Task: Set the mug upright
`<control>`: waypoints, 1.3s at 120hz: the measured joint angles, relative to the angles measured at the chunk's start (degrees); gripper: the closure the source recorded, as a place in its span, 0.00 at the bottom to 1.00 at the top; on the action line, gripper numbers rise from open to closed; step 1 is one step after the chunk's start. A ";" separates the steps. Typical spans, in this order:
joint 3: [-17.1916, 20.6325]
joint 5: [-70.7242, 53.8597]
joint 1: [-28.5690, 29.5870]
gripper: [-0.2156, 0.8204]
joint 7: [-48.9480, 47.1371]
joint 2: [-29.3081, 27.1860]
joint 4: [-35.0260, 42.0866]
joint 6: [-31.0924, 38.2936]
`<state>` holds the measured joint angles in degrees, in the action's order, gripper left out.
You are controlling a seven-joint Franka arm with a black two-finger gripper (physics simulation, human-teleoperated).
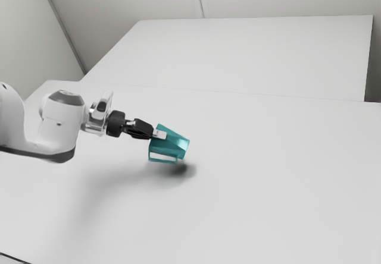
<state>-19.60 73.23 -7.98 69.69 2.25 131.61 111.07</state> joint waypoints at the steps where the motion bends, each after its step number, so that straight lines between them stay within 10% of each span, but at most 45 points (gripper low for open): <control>1: 0.03 -0.05 -0.02 0.92 0.01 -0.02 -0.14 0.09; 156: 5.79 -53.84 -0.17 0.92 -21.89 13.70 -27.80 9.04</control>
<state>-13.81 19.39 -8.15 47.79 15.95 103.82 120.11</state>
